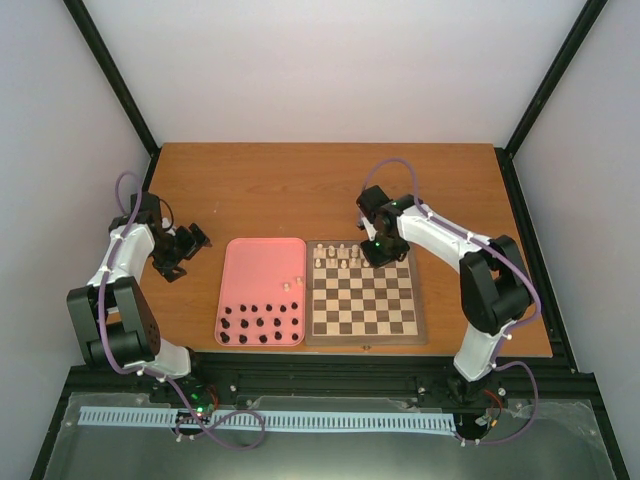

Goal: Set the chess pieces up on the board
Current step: Place the chess piece on the chessboard, then pick up the chess piece from the storage box, then place the chess piece on the chessboard.

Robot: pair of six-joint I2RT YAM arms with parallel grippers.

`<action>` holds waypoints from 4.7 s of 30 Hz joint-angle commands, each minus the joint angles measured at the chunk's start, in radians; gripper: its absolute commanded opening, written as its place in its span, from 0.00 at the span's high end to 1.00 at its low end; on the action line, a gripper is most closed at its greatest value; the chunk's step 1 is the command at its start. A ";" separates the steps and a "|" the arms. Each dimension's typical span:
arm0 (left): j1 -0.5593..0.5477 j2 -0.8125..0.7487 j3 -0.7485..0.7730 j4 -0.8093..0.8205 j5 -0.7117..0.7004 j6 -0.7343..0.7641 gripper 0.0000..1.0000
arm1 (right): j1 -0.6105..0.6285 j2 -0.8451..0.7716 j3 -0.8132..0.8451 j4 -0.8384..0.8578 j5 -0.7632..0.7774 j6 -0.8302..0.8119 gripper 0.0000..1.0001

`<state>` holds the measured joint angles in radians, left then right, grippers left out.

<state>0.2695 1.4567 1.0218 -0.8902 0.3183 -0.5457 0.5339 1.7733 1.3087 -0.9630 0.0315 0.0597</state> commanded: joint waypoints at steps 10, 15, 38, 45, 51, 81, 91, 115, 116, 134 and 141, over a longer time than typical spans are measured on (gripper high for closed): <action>0.004 0.014 0.034 -0.005 -0.004 0.015 0.00 | -0.014 0.045 -0.005 0.031 0.028 -0.014 0.88; 0.004 0.016 0.036 -0.005 -0.004 0.016 0.00 | -0.015 0.054 -0.005 0.035 0.027 -0.014 0.88; 0.004 0.014 0.036 -0.005 0.001 0.019 0.00 | -0.018 0.039 -0.003 0.025 0.033 -0.011 0.78; 0.004 0.012 0.037 -0.006 0.001 0.019 0.00 | -0.018 -0.062 0.008 -0.015 -0.054 -0.027 0.65; 0.004 0.009 0.038 -0.010 -0.001 0.020 0.00 | 0.012 -0.160 0.108 -0.105 -0.110 -0.007 0.60; 0.004 -0.050 0.016 -0.008 0.006 0.015 0.00 | 0.445 0.503 0.663 -0.105 -0.177 -0.015 0.62; 0.004 -0.053 0.011 -0.005 0.012 0.016 0.00 | 0.452 0.539 0.645 -0.108 -0.182 -0.006 0.64; 0.004 -0.058 0.004 -0.004 0.007 0.015 0.00 | 0.452 0.530 0.667 -0.103 -0.176 -0.009 0.89; 0.004 -0.059 0.005 -0.004 0.007 0.015 0.00 | 0.452 0.524 0.681 -0.102 -0.172 -0.011 0.90; 0.004 -0.059 0.023 -0.011 -0.001 0.019 0.00 | 0.205 0.072 0.462 -0.171 0.006 0.058 0.90; 0.002 -0.049 0.032 -0.012 0.004 0.024 0.00 | 0.020 -0.142 0.109 -0.121 -0.011 0.069 0.90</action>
<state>0.2695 1.4181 1.0229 -0.8913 0.3183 -0.5446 0.6140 1.6955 1.5433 -1.1027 0.0208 0.1131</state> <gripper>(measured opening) 0.997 0.108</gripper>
